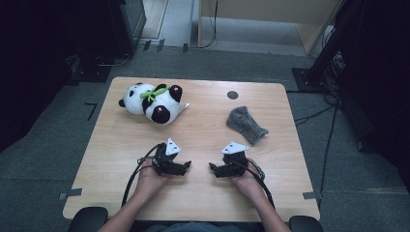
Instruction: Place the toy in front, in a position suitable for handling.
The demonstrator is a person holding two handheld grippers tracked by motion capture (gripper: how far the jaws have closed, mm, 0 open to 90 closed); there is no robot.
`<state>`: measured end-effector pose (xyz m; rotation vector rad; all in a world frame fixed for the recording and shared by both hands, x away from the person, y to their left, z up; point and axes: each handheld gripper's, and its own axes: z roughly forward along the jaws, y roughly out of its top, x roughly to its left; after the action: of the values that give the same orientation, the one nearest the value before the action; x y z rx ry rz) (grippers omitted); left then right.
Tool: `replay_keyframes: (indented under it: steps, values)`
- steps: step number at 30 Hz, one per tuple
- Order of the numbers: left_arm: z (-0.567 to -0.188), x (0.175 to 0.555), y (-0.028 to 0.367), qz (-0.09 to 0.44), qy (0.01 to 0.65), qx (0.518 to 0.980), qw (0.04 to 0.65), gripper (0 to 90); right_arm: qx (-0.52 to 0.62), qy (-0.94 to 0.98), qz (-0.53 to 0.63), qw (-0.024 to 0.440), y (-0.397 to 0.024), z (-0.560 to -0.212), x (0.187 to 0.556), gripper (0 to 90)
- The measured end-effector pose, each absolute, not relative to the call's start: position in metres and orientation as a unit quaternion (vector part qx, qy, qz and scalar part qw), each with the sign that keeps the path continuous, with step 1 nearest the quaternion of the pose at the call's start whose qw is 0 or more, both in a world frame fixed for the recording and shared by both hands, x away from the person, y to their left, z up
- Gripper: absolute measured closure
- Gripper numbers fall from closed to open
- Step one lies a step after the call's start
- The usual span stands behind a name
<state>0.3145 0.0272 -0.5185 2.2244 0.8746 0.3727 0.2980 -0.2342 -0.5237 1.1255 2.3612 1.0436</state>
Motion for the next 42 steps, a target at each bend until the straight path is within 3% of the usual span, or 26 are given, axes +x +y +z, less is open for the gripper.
replay_keyframes:
  steps: [3, 4, 27, 29, 33, 42]
  values:
    - [-0.517, 0.314, 0.028, 0.141, 0.333, 0.862, 0.356, 17.9, 0.394, 0.827, 0.366, 0.162, -0.234, -0.524, 0.298, 10.9]
    - [-0.516, 0.315, 0.029, 0.139, 0.332, 0.863, 0.356, 25.4, 0.394, 0.827, 0.366, 0.162, -0.234, -0.524, 0.298, 10.9]
    - [-0.493, 0.322, 0.041, 0.097, 0.317, 0.869, 0.367, 26.8, 0.402, 0.823, 0.366, 0.165, -0.234, -0.523, 0.299, 14.0]
    - [-0.488, 0.324, 0.046, 0.094, 0.312, 0.871, 0.368, 31.3, 0.405, 0.821, 0.365, 0.166, -0.234, -0.522, 0.299, 17.9]
    - [-0.483, 0.326, 0.054, 0.086, 0.319, 0.867, 0.374, 31.5, 0.411, 0.822, 0.36, 0.161, -0.236, -0.519, 0.302, 24.6]
    - [-0.477, 0.334, 0.075, 0.081, 0.34, 0.857, 0.379, 33.8, 0.427, 0.817, 0.36, 0.142, -0.24, -0.51, 0.307, 28.1]
